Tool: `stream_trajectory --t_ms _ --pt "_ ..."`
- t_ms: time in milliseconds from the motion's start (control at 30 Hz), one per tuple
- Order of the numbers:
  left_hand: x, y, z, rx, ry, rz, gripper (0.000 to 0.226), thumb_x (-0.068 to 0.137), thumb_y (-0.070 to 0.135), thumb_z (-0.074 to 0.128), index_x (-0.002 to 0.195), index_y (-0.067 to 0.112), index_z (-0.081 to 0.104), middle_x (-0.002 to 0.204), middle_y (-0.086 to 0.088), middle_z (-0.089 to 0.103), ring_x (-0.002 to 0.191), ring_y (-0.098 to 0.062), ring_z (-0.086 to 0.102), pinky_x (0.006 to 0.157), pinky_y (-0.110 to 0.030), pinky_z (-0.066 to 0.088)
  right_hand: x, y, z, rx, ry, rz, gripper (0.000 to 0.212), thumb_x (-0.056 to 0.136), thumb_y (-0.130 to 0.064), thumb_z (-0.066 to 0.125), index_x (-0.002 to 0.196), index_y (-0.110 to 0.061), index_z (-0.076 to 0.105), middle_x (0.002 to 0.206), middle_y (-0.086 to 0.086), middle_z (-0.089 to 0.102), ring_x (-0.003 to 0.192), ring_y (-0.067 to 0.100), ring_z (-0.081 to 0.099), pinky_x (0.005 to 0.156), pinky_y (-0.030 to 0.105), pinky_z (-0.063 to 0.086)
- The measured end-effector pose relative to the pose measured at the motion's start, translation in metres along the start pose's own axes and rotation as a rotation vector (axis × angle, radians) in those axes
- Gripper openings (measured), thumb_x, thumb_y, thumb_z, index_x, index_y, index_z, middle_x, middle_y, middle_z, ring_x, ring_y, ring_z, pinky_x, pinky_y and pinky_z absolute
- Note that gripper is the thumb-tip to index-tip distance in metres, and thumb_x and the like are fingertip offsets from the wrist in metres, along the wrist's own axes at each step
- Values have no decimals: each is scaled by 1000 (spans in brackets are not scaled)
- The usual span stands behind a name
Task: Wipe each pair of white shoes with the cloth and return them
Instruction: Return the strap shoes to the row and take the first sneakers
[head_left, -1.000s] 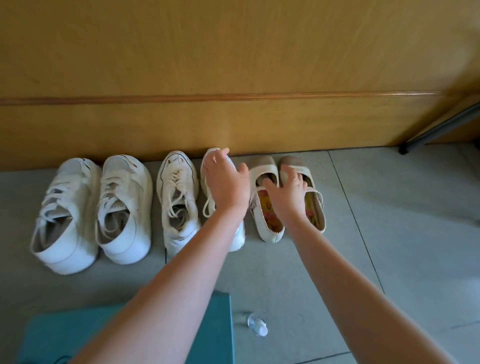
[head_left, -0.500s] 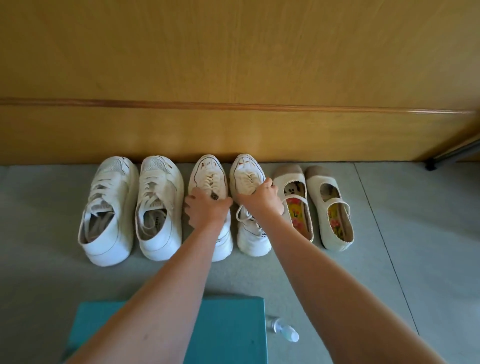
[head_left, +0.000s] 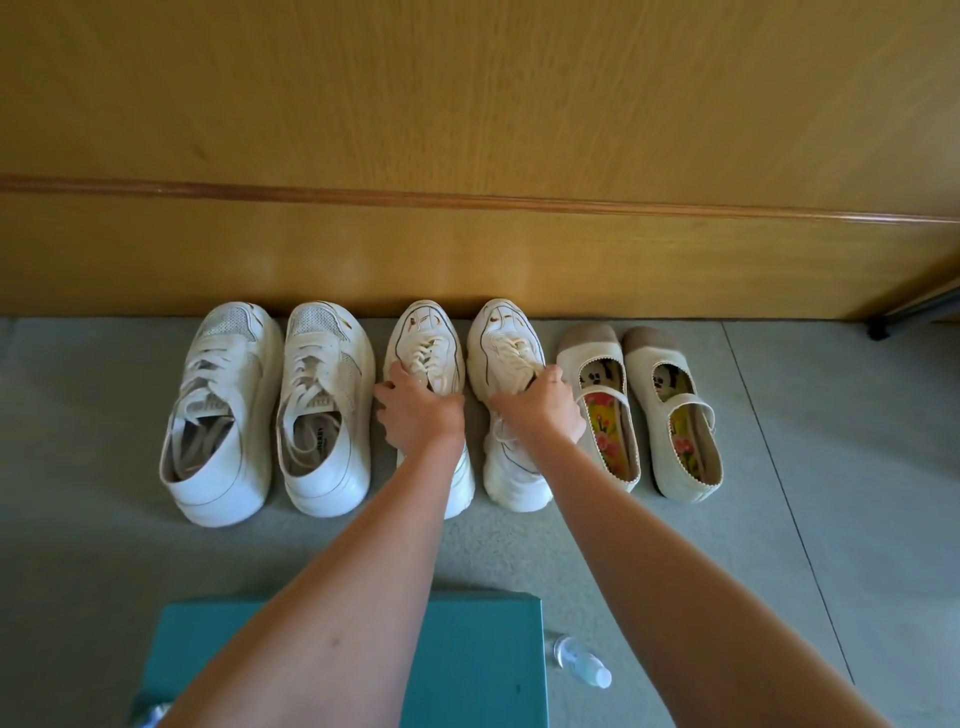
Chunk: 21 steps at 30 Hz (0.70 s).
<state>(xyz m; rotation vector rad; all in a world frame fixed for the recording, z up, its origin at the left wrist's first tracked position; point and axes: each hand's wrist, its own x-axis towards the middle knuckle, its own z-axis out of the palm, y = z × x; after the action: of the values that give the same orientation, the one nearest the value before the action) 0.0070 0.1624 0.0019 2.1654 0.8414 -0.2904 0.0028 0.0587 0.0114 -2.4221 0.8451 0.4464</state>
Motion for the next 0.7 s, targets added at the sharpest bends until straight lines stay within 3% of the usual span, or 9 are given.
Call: stream_trajectory --t_ms 233,533,700 --pt "0 -10 -13 -79 57 44 65 75 24 69 134 15 45 126 -8 55 112 -30 55 86 -38 45 -10 9 -5 67 110 -41 45 75 -35 63 110 -13 46 108 5 59 95 27 58 74 33 45" --pt "-23 7 -57 -203 92 136 56 71 20 70 125 15 54 113 -3 62 100 -25 59 69 -30 40 -33 -5 -43 131 138 -108 42 74 -35 65 106 -15 47 98 2 60 81 23 53 69 30 41" --pt "-61 7 -102 -191 114 183 62 73 23 70 131 15 50 121 -3 61 109 -26 57 74 -29 36 -79 -14 -81 63 141 -164 44 75 -33 64 111 -15 48 98 2 58 82 22 52 68 30 38"
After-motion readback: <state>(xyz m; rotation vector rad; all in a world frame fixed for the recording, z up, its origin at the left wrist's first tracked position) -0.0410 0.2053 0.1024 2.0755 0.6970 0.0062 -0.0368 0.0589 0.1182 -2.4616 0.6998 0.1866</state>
